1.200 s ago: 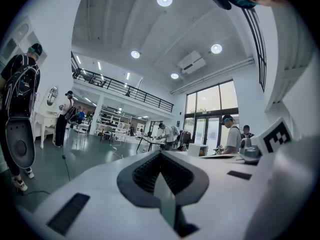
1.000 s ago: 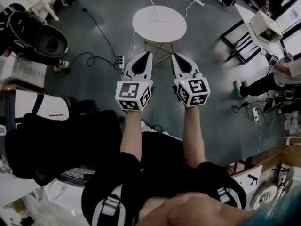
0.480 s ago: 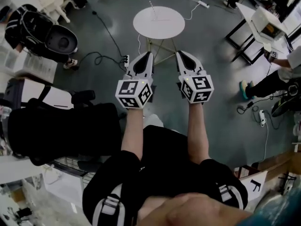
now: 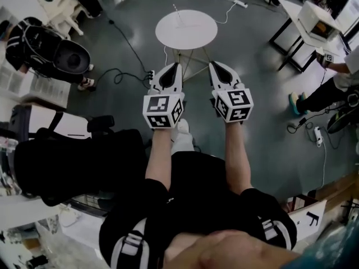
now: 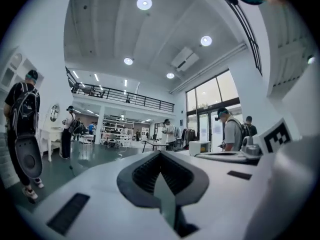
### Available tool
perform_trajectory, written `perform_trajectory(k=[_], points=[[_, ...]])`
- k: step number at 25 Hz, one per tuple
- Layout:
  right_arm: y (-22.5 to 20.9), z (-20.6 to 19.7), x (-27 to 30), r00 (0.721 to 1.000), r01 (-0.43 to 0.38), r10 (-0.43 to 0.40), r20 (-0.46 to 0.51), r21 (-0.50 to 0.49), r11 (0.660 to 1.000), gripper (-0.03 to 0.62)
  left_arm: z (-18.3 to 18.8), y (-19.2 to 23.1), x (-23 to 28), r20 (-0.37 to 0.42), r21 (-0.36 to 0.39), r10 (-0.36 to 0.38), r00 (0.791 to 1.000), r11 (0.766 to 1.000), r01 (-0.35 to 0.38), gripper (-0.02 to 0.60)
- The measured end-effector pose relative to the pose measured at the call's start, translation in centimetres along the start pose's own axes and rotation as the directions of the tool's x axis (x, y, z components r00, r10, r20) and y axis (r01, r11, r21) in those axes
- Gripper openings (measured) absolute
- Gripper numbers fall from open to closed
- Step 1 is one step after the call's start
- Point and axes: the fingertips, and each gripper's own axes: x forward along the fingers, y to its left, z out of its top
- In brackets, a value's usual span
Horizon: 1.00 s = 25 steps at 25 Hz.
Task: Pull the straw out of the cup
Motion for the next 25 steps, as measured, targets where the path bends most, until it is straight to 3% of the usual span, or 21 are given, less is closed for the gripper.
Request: perform_trajectory(k=[5, 10, 13, 17, 21, 25], points=[[-2.3, 1.3, 3.4, 1.000, 0.019, -0.019, 0.022, -0.019, 1.000, 0.017, 0.3, 1.8, 4.3, 0.016, -0.051, -0.034, 0.999, 0.998, 0.035, 0.008], [-2.6, 0.2, 9.5, 1.000, 0.017, -0.018, -0.003, -0.059, 0.998, 0.017, -1.0, 7.3, 8.6, 0.007, -0.103, -0.008, 1.000, 0.995, 0.008, 0.008], [-3.7, -0.5, 13.7, 1.000, 0.011, -0.013, -0.028, -0.074, 0.997, 0.017, -2.0, 10.5, 11.9, -0.025, -0.122, 0.012, 1.000, 0.992, -0.014, 0.008], [-5.5, -0.2, 19.8, 0.999, 0.041, -0.042, -0.013, -0.024, 0.999, 0.017, -2.7, 14.6, 15.9, -0.078, -0.107, -0.014, 0.997, 0.994, 0.005, 0.008], [-3.8, -1.7, 27.6, 0.999, -0.026, 0.026, -0.035, 0.014, 1.000, 0.017, -3.4, 21.4, 17.5, -0.090, -0.142, 0.031, 0.995, 0.989, -0.043, 0.008], [-1.8, -2.0, 32.7, 0.996, -0.080, 0.080, -0.034, -0.023, 0.996, 0.017, -4.3, 26.3, 19.2, -0.147, -0.076, 0.095, 0.985, 0.991, -0.107, 0.008]])
